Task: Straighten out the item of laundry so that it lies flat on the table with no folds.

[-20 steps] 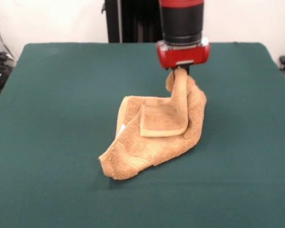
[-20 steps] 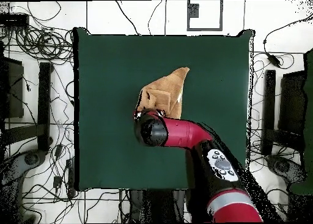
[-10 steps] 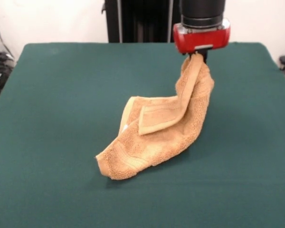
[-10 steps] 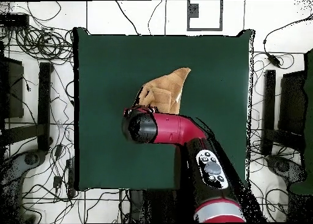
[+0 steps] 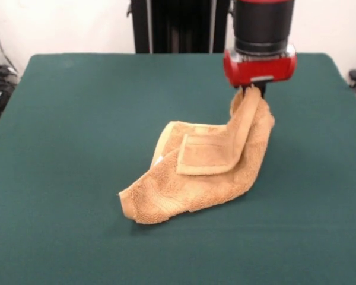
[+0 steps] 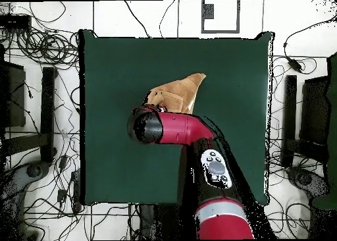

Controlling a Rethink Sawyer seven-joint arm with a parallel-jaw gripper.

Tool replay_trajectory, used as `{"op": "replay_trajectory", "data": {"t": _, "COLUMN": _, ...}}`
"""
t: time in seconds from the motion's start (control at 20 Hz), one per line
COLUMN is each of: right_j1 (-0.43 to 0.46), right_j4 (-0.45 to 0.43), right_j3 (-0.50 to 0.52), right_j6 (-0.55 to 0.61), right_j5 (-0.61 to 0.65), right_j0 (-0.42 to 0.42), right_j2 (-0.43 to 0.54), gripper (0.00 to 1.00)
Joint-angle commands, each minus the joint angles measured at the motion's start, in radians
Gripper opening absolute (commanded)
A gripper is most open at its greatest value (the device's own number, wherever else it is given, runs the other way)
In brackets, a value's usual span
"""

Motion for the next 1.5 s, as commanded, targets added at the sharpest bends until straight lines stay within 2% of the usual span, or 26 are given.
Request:
{"op": "replay_trajectory", "data": {"t": 0.05, "right_j1": 0.171, "right_j4": 0.066, "right_j3": -0.140, "right_j6": 0.246, "right_j5": -0.049, "right_j0": 0.081, "right_j2": -0.027, "gripper": 0.00}}
{"op": "replay_trajectory", "data": {"t": 0.4, "right_j1": 0.260, "right_j4": 0.106, "right_j3": -0.244, "right_j6": 0.284, "right_j5": -0.062, "right_j0": 0.158, "right_j2": -0.103, "gripper": 0.00}}
{"op": "replay_trajectory", "data": {"t": 0.65, "right_j1": 0.277, "right_j4": 0.152, "right_j3": -0.265, "right_j6": 0.310, "right_j5": -0.053, "right_j0": 0.210, "right_j2": -0.151, "gripper": 0.00}}
{"op": "replay_trajectory", "data": {"t": 1.15, "right_j1": 0.313, "right_j4": 0.210, "right_j3": -0.294, "right_j6": 0.280, "right_j5": -0.074, "right_j0": 0.233, "right_j2": -0.168, "gripper": 0.00}}
{"op": "replay_trajectory", "data": {"t": 1.5, "right_j1": 0.289, "right_j4": 0.224, "right_j3": -0.271, "right_j6": 0.264, "right_j5": -0.069, "right_j0": 0.236, "right_j2": -0.171, "gripper": 0.00}}
